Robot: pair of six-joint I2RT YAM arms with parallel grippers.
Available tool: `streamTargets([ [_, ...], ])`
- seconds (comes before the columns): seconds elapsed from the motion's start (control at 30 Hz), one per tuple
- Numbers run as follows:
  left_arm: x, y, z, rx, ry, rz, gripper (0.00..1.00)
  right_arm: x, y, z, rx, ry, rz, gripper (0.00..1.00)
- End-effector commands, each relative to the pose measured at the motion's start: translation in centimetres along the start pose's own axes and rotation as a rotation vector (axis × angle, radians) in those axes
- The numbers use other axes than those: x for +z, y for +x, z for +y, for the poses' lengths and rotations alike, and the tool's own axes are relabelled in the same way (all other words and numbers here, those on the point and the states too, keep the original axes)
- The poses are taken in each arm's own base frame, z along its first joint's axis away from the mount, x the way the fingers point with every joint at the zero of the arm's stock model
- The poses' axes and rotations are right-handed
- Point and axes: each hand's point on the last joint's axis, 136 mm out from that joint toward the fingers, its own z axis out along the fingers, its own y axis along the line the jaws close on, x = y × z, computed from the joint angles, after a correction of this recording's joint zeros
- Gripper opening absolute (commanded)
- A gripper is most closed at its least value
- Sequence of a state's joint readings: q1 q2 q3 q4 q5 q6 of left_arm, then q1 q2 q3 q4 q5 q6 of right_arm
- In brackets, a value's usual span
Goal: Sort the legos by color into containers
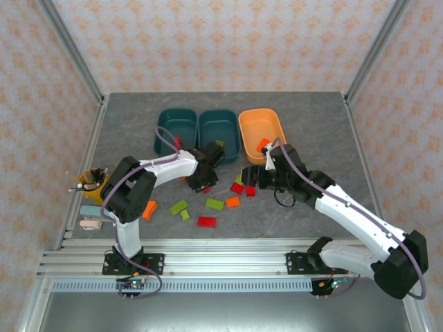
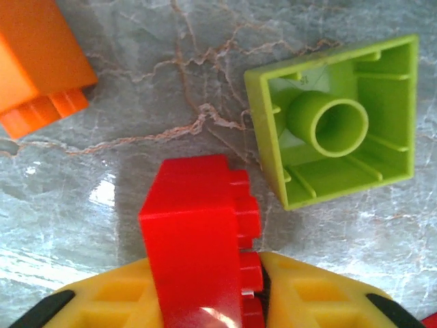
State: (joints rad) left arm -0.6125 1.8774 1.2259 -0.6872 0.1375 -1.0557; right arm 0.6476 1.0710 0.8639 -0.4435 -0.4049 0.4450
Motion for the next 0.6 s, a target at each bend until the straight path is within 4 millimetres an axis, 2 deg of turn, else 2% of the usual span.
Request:
streamTargets([
  [0.0, -0.6, -1.2, 0.2, 0.009, -0.027, -0.049, 0.27, -0.4, -1.4, 1.5, -0.006, -0.035, -0.035, 0.61],
  [0.1, -2.3, -1.7, 0.4, 0.026, -0.033, -0.080, 0.25, -0.6, -2.0, 1.9, -0.008, -0.039, -0.046, 0.61],
  [0.27, -8.6, -4.2, 1.2, 0.097, -0.046, -0.190, 0.24, -1.4, -3.9, 3.6, -0.023, -0.066, -0.083, 0.61],
  [0.33, -10.4, -5.5, 2.0, 0.112, -0.049, -0.209, 0.24, -1.4, -4.9, 4.5, -0.024, -0.085, -0.100, 0.61],
  [0.43, -12.1, -8.1, 3.5, 0.124, -0.073, -0.225, 0.24, -1.3, -6.4, 6.4, -0.020, -0.129, -0.128, 0.61],
  [0.57, -12.9, -12.1, 5.1, 0.134, -0.121, -0.221, 0.24, 1.4, -7.9, 9.0, 0.004, -0.172, -0.121, 0.61],
])
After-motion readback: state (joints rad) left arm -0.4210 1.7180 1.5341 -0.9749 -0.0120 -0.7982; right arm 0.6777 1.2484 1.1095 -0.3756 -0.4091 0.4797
